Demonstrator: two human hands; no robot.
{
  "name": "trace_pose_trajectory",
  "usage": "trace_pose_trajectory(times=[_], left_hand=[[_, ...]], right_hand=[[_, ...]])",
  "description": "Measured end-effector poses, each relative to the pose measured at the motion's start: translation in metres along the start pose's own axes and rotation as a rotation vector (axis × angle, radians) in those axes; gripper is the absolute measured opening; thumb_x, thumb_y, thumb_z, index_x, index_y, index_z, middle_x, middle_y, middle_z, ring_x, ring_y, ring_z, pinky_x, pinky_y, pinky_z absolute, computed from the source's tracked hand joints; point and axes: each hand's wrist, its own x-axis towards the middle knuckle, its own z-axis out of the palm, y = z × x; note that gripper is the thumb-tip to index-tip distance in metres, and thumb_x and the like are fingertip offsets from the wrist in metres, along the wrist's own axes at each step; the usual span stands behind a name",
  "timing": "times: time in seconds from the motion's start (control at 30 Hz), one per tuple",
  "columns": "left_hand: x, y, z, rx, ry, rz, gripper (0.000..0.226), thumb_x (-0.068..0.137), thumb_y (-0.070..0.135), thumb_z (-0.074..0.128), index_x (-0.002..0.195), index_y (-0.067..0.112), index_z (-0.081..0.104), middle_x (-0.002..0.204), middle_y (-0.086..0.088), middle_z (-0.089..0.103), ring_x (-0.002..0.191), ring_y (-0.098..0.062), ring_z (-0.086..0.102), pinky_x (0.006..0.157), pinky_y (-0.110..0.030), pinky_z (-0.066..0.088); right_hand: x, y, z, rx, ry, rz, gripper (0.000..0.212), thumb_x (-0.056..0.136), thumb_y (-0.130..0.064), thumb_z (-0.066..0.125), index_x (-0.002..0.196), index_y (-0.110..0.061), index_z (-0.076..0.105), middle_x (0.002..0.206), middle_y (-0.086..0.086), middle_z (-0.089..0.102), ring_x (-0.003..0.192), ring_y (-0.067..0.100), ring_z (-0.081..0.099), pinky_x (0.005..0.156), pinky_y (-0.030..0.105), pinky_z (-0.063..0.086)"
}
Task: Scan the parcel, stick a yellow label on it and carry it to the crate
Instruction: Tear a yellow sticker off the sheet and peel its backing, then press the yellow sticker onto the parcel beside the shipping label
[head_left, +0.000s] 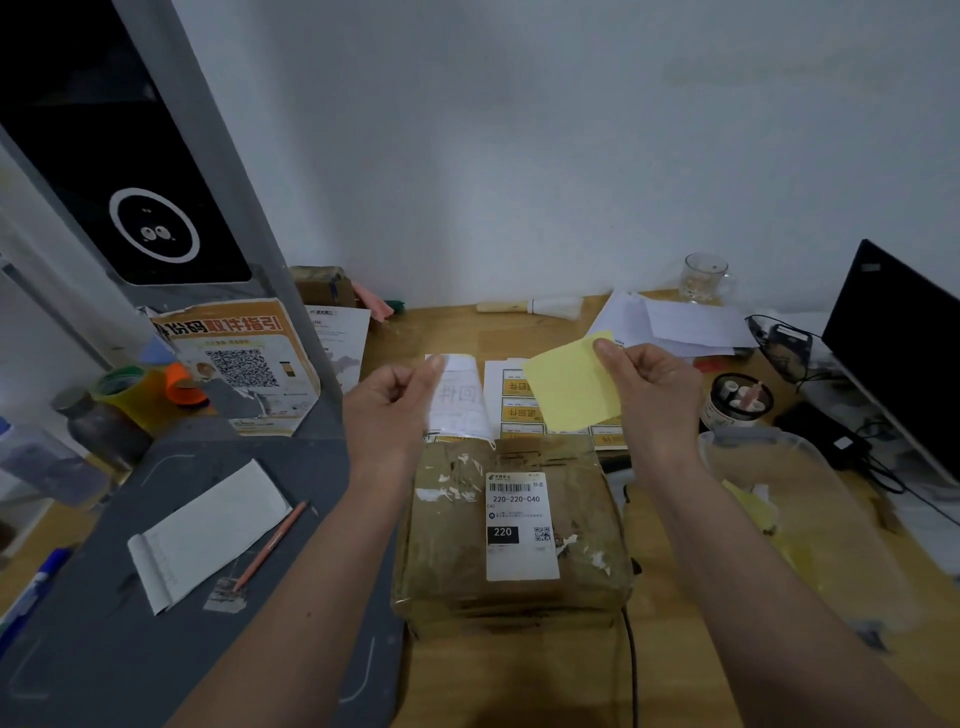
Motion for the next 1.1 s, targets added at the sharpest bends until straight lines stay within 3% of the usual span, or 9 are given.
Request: trace_pose_trajectory(times=[0.13,0.23,0.33,0.5,0.67,0.8,0.93,1.03,1.1], left_hand=[[-0.01,0.001,0.026,-0.014,-0.117,-0.038,0.035,0.087,0.03,0.064,0.058,0.013,0.055,0.057,0.005,0.058,0.05,0.001,0.054,0.042,-0.007,0.037],[-0.016,-0.002,0.049,-0.013,-0.211,-0.091,0.036,0.087,0.036,0.063,0.065,0.007,0.06,0.064,-0.005,0.064,0.058,-0.007,0.06,0.047,-0.012,0.042],[-0.025,-0.003,0.078,0.009,-0.295,-0.118,0.042,0.084,0.044,0.063,0.072,0.003,0.063,0.083,-0.023,0.069,0.07,-0.023,0.063,0.059,-0.028,0.046],[-0.045,-0.004,0.13,0.056,-0.418,-0.146,0.055,0.083,0.046,0.063,0.08,-0.008,0.063,0.085,-0.025,0.068,0.075,-0.031,0.065,0.063,-0.036,0.048],[-0.065,-0.001,0.172,0.134,-0.516,-0.186,0.046,0.085,0.045,0.062,0.069,0.002,0.059,0.073,-0.013,0.061,0.069,-0.018,0.057,0.058,-0.025,0.037],[-0.075,0.0,0.193,0.147,-0.534,-0.302,0.032,0.085,0.042,0.064,0.07,0.014,0.062,0.075,0.002,0.063,0.073,-0.011,0.057,0.058,-0.022,0.038],[-0.067,-0.005,0.197,0.032,-0.428,-0.527,0.021,0.08,0.038,0.071,0.089,0.019,0.066,0.095,-0.001,0.066,0.087,-0.017,0.061,0.068,-0.026,0.047],[-0.055,-0.006,0.19,-0.116,-0.297,-0.772,0.019,0.08,0.024,0.073,0.089,0.01,0.064,0.072,-0.004,0.059,0.056,-0.011,0.056,0.045,-0.021,0.04],[-0.049,-0.002,0.182,-0.186,-0.207,-0.911,0.017,0.081,0.019,0.072,0.078,0.008,0.059,0.057,-0.004,0.046,0.034,-0.011,0.044,0.032,-0.016,0.031]], right_hand=[[0.003,0.009,-0.022,-0.078,0.041,0.038,0.036,0.091,-0.025,0.059,0.074,0.008,0.06,0.064,0.01,0.044,0.057,0.012,0.034,0.046,0.013,0.03],[0.009,0.017,-0.048,-0.134,0.093,0.113,0.023,0.093,-0.02,0.055,0.081,-0.003,0.065,0.065,0.002,0.05,0.057,0.008,0.041,0.055,0.02,0.036],[0.014,0.031,-0.083,-0.219,0.188,0.169,0.015,0.093,-0.016,0.053,0.086,-0.01,0.065,0.073,0.003,0.056,0.067,0.011,0.048,0.063,0.025,0.04],[0.017,0.062,-0.14,-0.292,0.366,0.288,0.015,0.094,-0.013,0.052,0.102,-0.01,0.064,0.088,0.005,0.061,0.073,0.017,0.054,0.06,0.028,0.043],[0.019,0.095,-0.182,-0.314,0.474,0.418,0.018,0.09,-0.014,0.058,0.107,-0.015,0.053,0.106,0.009,0.061,0.088,0.022,0.058,0.069,0.035,0.047],[0.025,0.112,-0.196,-0.455,0.318,0.56,0.045,0.084,-0.026,0.065,0.123,-0.013,0.047,0.126,0.013,0.052,0.113,0.031,0.052,0.088,0.046,0.049],[0.027,0.09,-0.177,-0.517,0.016,0.341,0.05,0.084,-0.015,0.062,0.131,-0.014,0.046,0.138,0.009,0.043,0.13,0.03,0.038,0.105,0.051,0.037],[0.021,0.066,-0.151,-0.48,-0.326,0.191,0.083,0.076,-0.015,0.071,0.144,-0.022,0.025,0.147,0.001,0.027,0.138,0.02,0.022,0.113,0.044,0.026],[0.013,0.057,-0.127,-0.516,-0.388,0.075,0.096,0.067,-0.027,0.08,0.143,-0.027,0.022,0.144,-0.003,0.025,0.136,0.014,0.021,0.112,0.036,0.024]])
